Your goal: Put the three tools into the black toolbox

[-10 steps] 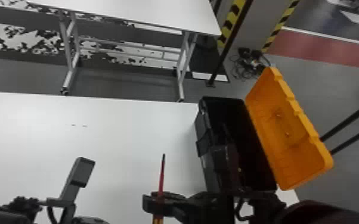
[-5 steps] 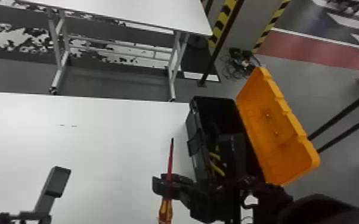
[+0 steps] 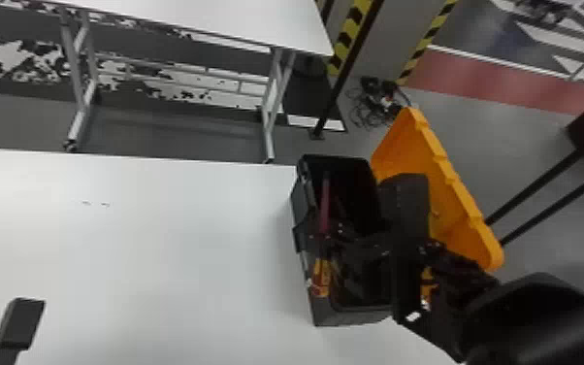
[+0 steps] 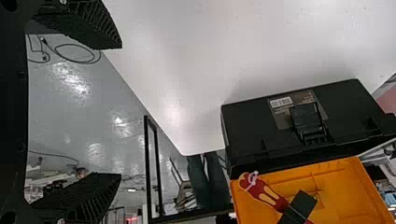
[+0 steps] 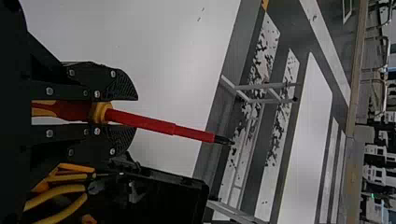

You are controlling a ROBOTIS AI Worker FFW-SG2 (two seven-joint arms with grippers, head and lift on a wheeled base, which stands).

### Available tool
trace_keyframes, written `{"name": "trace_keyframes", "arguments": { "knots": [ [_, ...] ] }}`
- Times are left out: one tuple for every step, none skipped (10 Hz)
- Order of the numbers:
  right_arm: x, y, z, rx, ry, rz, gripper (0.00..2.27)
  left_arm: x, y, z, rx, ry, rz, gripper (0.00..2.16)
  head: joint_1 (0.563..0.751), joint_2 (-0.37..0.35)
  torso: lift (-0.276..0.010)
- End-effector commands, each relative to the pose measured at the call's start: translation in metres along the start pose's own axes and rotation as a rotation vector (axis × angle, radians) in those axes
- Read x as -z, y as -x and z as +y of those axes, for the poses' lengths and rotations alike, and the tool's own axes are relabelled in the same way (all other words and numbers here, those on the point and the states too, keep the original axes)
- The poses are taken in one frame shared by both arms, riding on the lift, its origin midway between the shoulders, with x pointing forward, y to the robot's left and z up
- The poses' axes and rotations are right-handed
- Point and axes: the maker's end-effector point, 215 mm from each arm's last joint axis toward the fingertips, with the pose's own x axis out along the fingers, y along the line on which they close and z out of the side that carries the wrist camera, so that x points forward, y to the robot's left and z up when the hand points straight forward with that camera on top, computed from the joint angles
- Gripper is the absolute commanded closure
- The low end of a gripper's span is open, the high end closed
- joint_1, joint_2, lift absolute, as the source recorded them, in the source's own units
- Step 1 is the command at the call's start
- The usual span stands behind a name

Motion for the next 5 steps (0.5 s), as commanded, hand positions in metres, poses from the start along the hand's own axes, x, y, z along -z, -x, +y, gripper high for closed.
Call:
{"name": "trace_keyframes", "arguments": {
  "knots": [
    [-0.011,-0.008,-0.037,0.059,0.059,-0.01,2.25,0.006,0.007,0.01,-0.021,0.021,-0.006,0.03,0.695,-0.35,-0.051],
    [-0.013,-0.016,-0.064,0.109,0.111,-0.005,2.25,0.01,0.011,0.014,-0.028,0.035,-0.009,0.03,0.695,-0.35,-0.051],
    [-0.012,-0.02,-0.085,0.149,0.147,-0.012,2.25,0.009,0.015,0.016,-0.031,0.038,-0.016,0.03,0.695,-0.35,-0.051],
    [-0.013,-0.025,-0.104,0.185,0.188,-0.035,2.25,0.009,0.019,0.017,-0.031,0.045,-0.025,0.03,0.695,-0.35,-0.051],
    [0.001,-0.028,-0.118,0.201,0.216,-0.018,2.25,0.007,0.024,0.016,-0.03,0.048,-0.035,0.03,0.695,-0.35,-0.051]
  ]
}}
